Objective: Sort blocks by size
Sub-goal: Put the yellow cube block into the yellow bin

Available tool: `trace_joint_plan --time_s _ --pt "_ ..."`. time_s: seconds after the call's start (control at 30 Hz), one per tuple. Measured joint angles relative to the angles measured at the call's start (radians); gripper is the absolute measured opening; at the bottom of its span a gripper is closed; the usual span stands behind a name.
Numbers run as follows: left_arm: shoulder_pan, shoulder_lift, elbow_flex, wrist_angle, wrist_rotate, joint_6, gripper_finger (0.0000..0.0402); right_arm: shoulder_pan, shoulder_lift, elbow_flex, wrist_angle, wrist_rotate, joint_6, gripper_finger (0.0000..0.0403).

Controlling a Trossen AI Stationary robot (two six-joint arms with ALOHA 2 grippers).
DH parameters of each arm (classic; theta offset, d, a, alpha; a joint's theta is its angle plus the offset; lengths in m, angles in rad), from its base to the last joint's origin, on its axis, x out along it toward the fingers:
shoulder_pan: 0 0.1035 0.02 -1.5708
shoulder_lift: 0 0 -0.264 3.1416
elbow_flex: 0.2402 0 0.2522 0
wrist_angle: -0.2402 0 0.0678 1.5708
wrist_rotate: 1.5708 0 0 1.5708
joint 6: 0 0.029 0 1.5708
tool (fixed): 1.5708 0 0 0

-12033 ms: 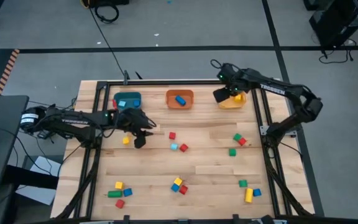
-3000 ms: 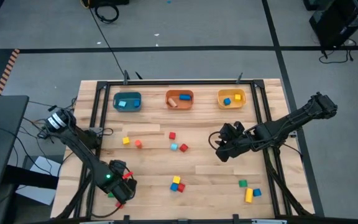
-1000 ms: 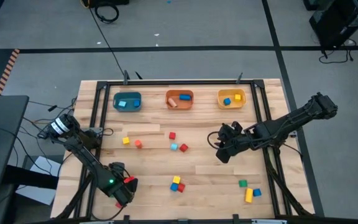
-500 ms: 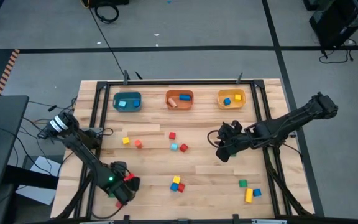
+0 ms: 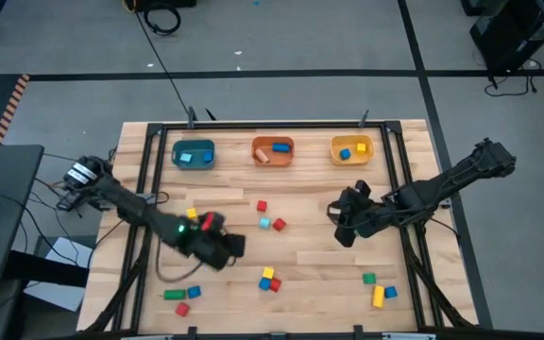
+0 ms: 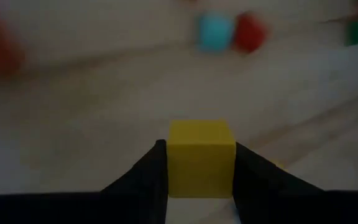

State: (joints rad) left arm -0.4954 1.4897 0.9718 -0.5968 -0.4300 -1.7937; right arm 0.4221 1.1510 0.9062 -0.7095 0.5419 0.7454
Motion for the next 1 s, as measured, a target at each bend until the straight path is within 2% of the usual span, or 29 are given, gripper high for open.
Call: trace_joint_plan --time_s 0.1,0.17,0.33,0.43,0.57,0.73,0.8,1.0 --pt "0.110 -0.007 0.000 0.149 0.007 0.199 0.0136 -0.016 0.034 0.000 0.031 0.012 -0.048 0.0155" --pt "0.189 -0.006 0.000 0.251 0.053 0.332 0.0136 -0.027 0.055 0.000 0.062 0.032 -0.066 0.0164" --pt "0.402 -0.005 0.000 0.528 0.267 0.601 0.0137 -0.058 0.083 0.000 0.167 0.049 -0.111 0.0198" --pt "0.528 -0.005 0.000 0.700 0.448 0.700 0.0137 -0.076 0.085 0.000 0.223 0.052 -0.115 0.0223" --pt "0.662 0.005 0.000 0.871 0.669 0.748 0.0137 -0.107 0.087 0.000 0.367 0.073 -0.195 0.0261" --pt "0.775 0.030 0.000 0.935 0.894 0.745 0.0137 -0.160 0.112 0.000 0.625 0.078 -0.509 0.0302" --pt "0.802 0.047 0.000 0.975 0.966 0.743 0.0137 -0.189 0.123 0.000 0.687 0.079 -0.586 0.0313" --pt "0.860 0.084 0.000 1.095 1.121 0.728 0.0137 -0.289 0.154 -0.001 0.773 0.062 -0.613 0.0322"
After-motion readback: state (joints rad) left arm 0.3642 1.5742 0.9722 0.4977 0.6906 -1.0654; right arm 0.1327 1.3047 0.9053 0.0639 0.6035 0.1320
